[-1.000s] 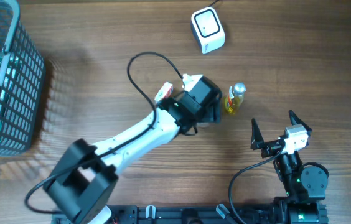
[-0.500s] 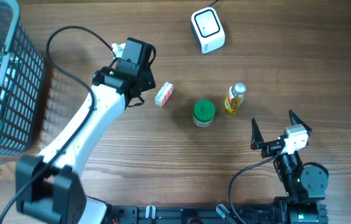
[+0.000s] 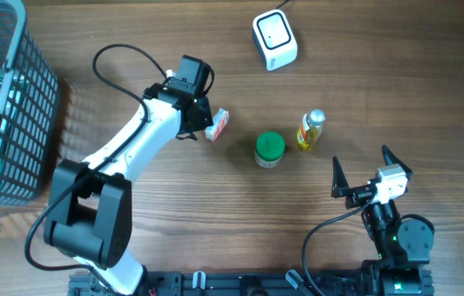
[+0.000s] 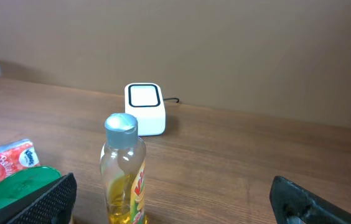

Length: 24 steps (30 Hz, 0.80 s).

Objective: Scan the item barcode
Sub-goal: 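Move the left gripper back and grasp the orange Kleenex pack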

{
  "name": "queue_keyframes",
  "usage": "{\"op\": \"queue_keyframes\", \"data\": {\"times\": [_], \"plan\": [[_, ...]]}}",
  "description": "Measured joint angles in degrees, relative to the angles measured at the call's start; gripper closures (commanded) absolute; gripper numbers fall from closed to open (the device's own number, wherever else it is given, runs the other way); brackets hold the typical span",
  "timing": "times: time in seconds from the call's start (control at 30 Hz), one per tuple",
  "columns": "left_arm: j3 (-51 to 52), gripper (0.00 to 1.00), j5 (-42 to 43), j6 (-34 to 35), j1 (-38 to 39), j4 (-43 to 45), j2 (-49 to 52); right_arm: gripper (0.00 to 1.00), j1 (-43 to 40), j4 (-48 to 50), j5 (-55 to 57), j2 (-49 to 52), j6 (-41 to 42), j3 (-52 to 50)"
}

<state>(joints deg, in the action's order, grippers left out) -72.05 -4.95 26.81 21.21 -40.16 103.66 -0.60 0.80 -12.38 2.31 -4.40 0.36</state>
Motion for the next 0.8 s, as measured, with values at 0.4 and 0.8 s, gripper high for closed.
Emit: {"op": "queue_keyframes", "data": {"times": [0.4,0.8], "plan": [[2.6,0.8,1.9,-3.9,1.2,7.4,0.0,0.0,0.0,0.0,0.0,0.0,0.0,0.0],[3.1,0.68,7.0,-5.8,1.2,7.0,0.1,0.0,0.0,0.0,0.0,0.0,0.0,0.0]]}}
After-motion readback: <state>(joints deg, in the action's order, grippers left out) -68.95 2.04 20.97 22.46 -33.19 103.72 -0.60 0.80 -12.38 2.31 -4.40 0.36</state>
